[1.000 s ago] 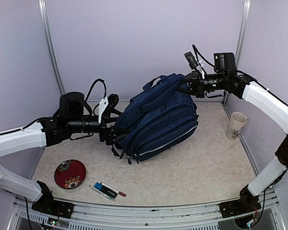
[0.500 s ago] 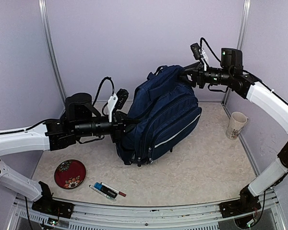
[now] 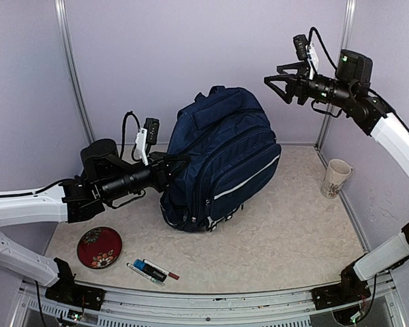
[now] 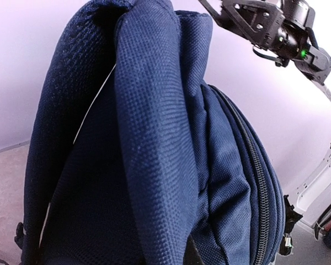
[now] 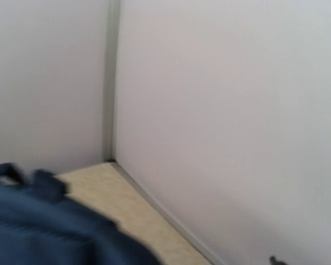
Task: Pack the student bag
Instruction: Pass from the right arm to the left, then pick up the student bag from the upper front pocket.
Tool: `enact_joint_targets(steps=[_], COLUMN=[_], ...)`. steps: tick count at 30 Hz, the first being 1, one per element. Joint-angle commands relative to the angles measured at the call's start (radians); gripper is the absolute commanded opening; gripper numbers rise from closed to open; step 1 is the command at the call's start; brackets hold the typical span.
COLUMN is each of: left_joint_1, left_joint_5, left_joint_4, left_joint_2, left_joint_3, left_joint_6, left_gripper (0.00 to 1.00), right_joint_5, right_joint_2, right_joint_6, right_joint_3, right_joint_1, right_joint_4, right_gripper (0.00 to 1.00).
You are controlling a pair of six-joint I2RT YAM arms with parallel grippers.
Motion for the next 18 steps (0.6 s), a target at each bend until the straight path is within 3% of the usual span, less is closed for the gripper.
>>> enact_joint_targets(steps=[1, 6, 12, 15, 18], left_joint_1=[0.044, 0.099, 0.106, 0.107, 0.107], left_joint_5=[-0.087, -0.086, -0.223, -0.245, -0.288], left_joint_4=[0.312, 0.305, 0.262, 0.249, 0.265], left_joint_2=[-0.073, -0.059, -0.071, -0.082, -0.106], left_joint_3=[0.014, 0.014, -0.01, -0.014, -0.046], left_joint_6=[-0.013, -0.102, -0.123, -0.109, -0.104], left_gripper=[0.0, 0.0, 0.0, 0.0, 0.0], right_joint_5=[-0.097, -0.131, 0.033, 0.06, 0.113], right_joint_2=[-0.033, -0.114, -0.293, -0.306, -0.286], right_joint_6=[0.056, 0.049, -0.042, 0.016, 0.009], right_joint_3=[-0.037, -0.107, -0.292, -0.328, -0.375], right_joint_1=[-0.007, -0.005, -0.005, 0.013, 0.135], right_joint_4=[-0.021, -0.132, -0.111, -0.055, 0.051], right_gripper=[0.78, 0.78, 0.81, 0.75, 0.68])
